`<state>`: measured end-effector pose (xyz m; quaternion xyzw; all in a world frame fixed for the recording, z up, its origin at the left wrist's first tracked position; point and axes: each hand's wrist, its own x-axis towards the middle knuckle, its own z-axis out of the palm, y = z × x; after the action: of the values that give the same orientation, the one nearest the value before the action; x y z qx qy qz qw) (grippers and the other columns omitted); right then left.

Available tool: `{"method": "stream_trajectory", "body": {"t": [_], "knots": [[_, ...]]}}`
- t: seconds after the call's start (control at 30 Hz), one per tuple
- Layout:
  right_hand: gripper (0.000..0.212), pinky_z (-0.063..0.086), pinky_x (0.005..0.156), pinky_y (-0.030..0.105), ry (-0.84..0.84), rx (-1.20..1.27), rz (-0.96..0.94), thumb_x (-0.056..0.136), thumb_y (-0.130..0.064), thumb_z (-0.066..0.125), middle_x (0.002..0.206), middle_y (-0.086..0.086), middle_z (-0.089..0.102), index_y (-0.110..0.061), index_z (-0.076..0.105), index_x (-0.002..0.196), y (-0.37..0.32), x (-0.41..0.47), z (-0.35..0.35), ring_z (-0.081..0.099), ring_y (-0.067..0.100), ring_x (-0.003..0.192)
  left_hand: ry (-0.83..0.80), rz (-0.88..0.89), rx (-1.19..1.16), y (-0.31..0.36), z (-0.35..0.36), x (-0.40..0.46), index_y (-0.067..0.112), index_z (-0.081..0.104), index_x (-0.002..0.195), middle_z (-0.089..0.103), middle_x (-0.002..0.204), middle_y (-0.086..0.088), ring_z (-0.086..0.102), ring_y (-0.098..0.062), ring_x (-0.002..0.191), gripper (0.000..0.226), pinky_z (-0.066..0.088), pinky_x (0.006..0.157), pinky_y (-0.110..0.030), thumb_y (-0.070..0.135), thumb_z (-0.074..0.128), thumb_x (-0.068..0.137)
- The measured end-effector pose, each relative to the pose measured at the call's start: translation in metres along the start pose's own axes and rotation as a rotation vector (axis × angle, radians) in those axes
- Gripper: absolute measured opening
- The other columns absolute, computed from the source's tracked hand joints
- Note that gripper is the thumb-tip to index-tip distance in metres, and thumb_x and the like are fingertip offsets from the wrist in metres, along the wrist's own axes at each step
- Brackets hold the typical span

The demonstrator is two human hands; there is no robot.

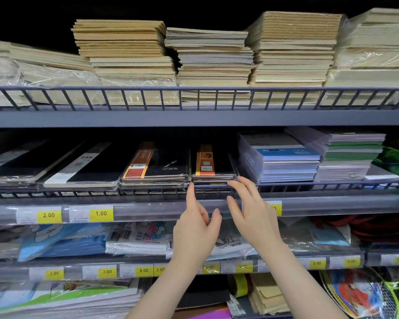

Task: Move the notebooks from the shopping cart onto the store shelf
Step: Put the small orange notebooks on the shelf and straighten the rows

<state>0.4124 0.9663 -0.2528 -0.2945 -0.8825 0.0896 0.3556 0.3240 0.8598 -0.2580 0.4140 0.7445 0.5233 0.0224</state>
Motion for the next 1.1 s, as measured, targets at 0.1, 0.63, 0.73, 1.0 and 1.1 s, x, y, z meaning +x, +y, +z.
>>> {"method": "stream_trajectory", "body": {"t": [0.1,0.63,0.73,1.0,1.1], "knots": [[0.036,0.042,0.052,0.017,0.0,0.012,0.012,0.092,-0.036,0.044,0.137,-0.011,0.042,-0.026,0.046,0.126,-0.001,0.002,-0.002,0.06,0.007,0.072,-0.063,-0.101,-0.191,0.013,0.003,0.009,0.022,-0.007,0.148,0.05,0.052,0.01,0.051,-0.002,0.054,0.087,0.046,0.06,-0.016,0.024,0.056,0.087],[0.028,0.049,0.072,0.029,0.002,0.137,0.07,0.093,-0.035,0.041,0.128,-0.017,0.049,-0.027,0.048,0.12,0.002,0.009,-0.009,0.057,0.006,0.084,0.01,-0.259,-0.345,0.029,0.018,0.032,0.006,0.018,0.14,0.054,0.069,0.005,0.059,-0.016,0.078,0.07,0.033,0.063,-0.013,0.016,0.057,0.083],[0.03,0.044,0.072,0.025,-0.016,0.158,0.059,0.094,-0.033,0.042,0.127,-0.017,0.05,-0.026,0.048,0.122,0.003,0.007,-0.013,0.054,0.002,0.088,0.033,-0.23,-0.259,0.027,0.015,0.024,0.002,0.031,0.134,0.043,0.08,0.023,0.056,-0.007,0.079,0.06,0.032,0.06,-0.011,0.019,0.058,0.083],[0.022,0.049,0.059,0.034,-0.016,0.109,0.034,0.093,-0.035,0.041,0.076,-0.014,0.059,-0.031,0.042,0.114,-0.001,0.003,-0.021,0.055,0.008,0.057,0.088,-0.114,-0.046,0.019,0.015,0.009,0.026,0.008,0.142,0.043,0.089,0.015,0.054,-0.007,0.061,0.079,0.049,0.06,-0.032,0.033,0.059,0.083],[0.029,0.049,0.061,0.03,0.009,0.074,0.042,0.092,-0.038,0.042,0.108,-0.018,0.062,-0.031,0.043,0.12,0.001,-0.002,-0.026,0.054,0.002,0.058,0.089,-0.017,0.008,0.011,0.007,-0.005,0.029,0.016,0.136,0.044,0.095,0.018,0.052,-0.008,0.053,0.069,0.041,0.052,-0.02,0.032,0.059,0.084]]}}
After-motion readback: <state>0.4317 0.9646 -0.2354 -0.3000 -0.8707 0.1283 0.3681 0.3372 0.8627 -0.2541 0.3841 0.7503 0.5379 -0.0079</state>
